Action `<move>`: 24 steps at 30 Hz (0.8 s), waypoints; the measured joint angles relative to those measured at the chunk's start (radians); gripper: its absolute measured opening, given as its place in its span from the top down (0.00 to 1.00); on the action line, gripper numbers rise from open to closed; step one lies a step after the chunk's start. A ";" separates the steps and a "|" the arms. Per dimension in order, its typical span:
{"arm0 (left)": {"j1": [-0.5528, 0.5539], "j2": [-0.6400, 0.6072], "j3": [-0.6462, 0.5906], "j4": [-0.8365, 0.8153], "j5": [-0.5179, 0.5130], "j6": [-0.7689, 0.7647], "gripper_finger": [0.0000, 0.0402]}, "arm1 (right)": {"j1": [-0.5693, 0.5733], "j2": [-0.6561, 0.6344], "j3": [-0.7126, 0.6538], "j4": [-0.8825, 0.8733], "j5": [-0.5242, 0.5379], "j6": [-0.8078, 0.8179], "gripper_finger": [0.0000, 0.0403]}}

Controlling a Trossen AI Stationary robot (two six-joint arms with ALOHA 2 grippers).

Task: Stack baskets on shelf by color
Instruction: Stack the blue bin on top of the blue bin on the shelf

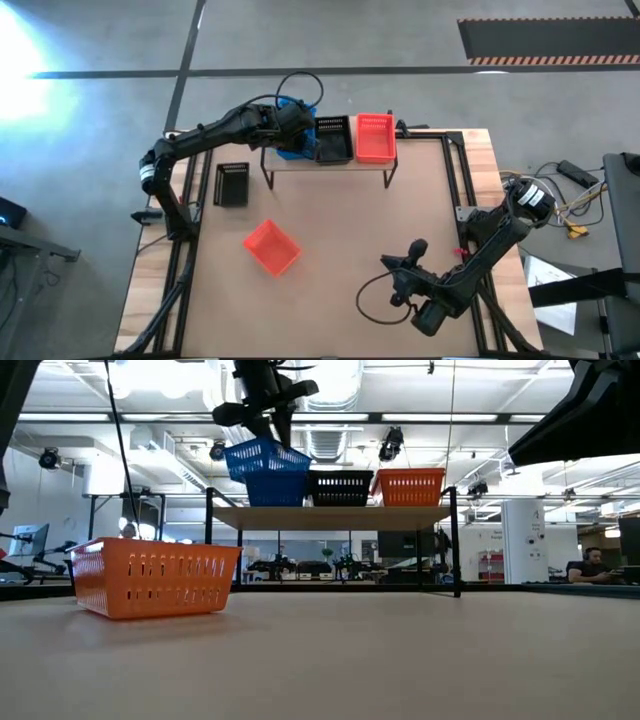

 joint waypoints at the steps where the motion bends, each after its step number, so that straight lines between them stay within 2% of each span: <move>1: 0.000 0.000 0.000 0.013 0.010 0.000 0.74 | 0.000 0.000 0.000 0.000 0.000 0.000 0.92; 7: 0.000 -0.006 0.006 0.125 0.127 0.009 0.62 | 0.000 0.000 0.000 0.000 0.000 0.000 0.92; 11: 0.000 -0.008 0.057 0.118 0.146 0.124 0.61 | 0.002 0.000 0.000 0.000 -0.001 0.000 0.92; 14: 0.000 -0.015 0.112 0.097 0.156 0.286 0.61 | 0.005 0.000 0.000 0.001 -0.001 0.000 0.92; 20: -0.024 -0.031 0.199 -0.060 0.236 0.767 0.61 | 0.005 0.000 0.000 0.004 -0.001 0.000 0.92; 24: -0.053 -0.030 0.182 -0.188 0.184 0.983 0.61 | 0.005 0.000 0.000 0.004 -0.001 0.000 0.92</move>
